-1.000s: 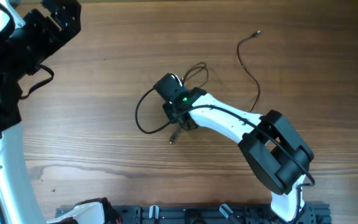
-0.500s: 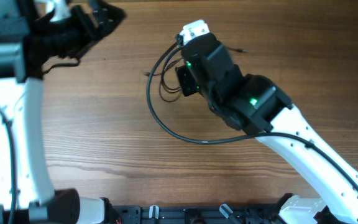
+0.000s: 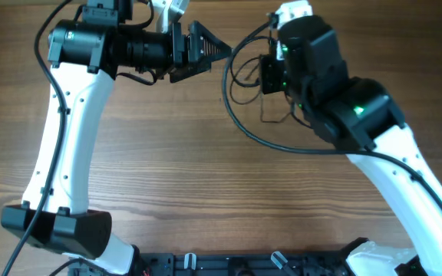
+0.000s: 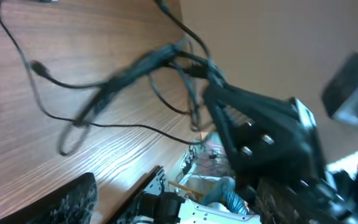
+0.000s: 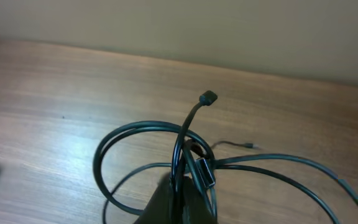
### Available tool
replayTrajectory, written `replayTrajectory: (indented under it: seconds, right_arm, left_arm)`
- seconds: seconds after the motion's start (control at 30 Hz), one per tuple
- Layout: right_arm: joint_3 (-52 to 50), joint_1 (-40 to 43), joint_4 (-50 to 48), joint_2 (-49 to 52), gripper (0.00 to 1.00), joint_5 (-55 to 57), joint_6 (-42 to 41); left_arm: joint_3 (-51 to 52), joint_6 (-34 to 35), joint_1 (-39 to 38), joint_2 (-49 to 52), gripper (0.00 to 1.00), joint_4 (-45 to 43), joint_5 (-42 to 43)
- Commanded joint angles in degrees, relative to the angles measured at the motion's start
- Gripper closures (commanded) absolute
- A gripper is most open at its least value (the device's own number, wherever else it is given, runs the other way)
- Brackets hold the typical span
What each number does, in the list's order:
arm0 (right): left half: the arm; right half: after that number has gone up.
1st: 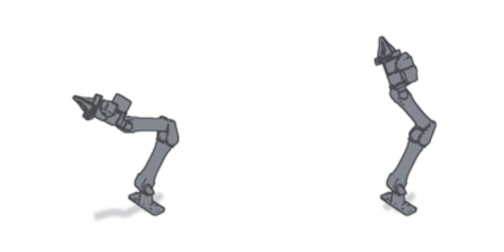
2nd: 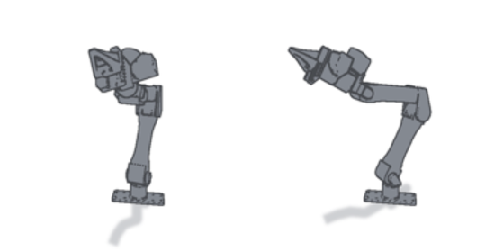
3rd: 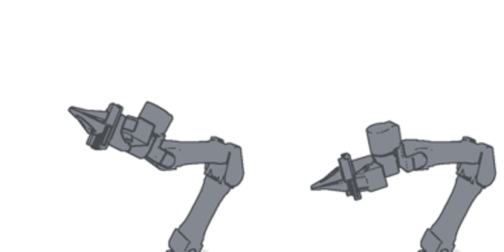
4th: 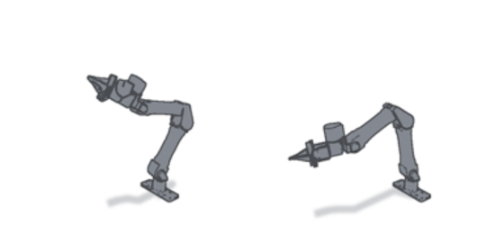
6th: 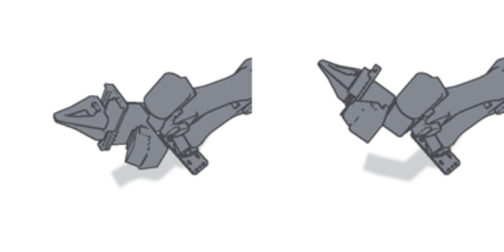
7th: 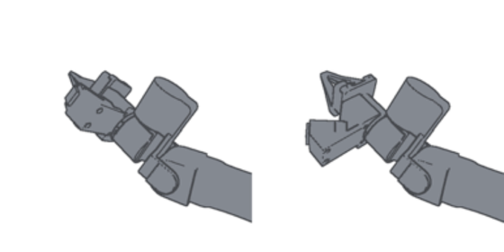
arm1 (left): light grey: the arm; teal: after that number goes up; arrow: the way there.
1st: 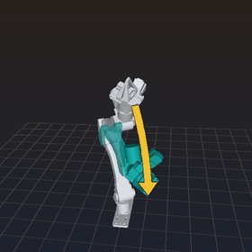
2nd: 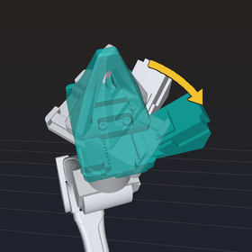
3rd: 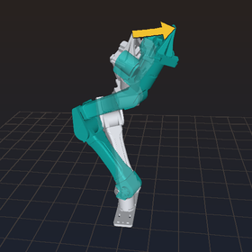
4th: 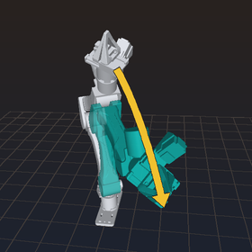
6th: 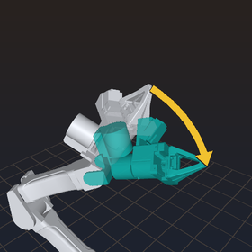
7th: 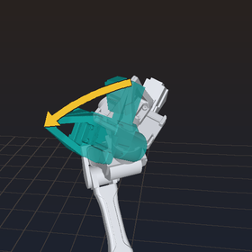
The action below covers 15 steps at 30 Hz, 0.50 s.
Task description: Untangle cables
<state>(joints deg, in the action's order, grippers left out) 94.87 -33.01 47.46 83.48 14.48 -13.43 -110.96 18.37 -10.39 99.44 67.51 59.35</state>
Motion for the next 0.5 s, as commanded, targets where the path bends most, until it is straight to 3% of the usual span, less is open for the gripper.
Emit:
replayTrajectory:
  seconds: [0.0,0.27,0.47]
  right_arm:
    - [0.55,0.11,-0.63,-3.23,0.96,-5.03,-0.68]
    - [0.55,0.11,-0.83,-5.29,0.96,-8.22,-1.66]
    - [0.55,0.11,-0.76,-5.35,0.96,-10.73,-1.75]
  left_arm:
    - [-0.46,-0.04,0.31,2.51,0.16,-2.43,0.13]
    - [-0.46,-1.4,0.22,5.51,0.14,-5.16,0.7]
    - [-0.46,-1.42,-0.7,6.45,0.3,-5.81,0.85]
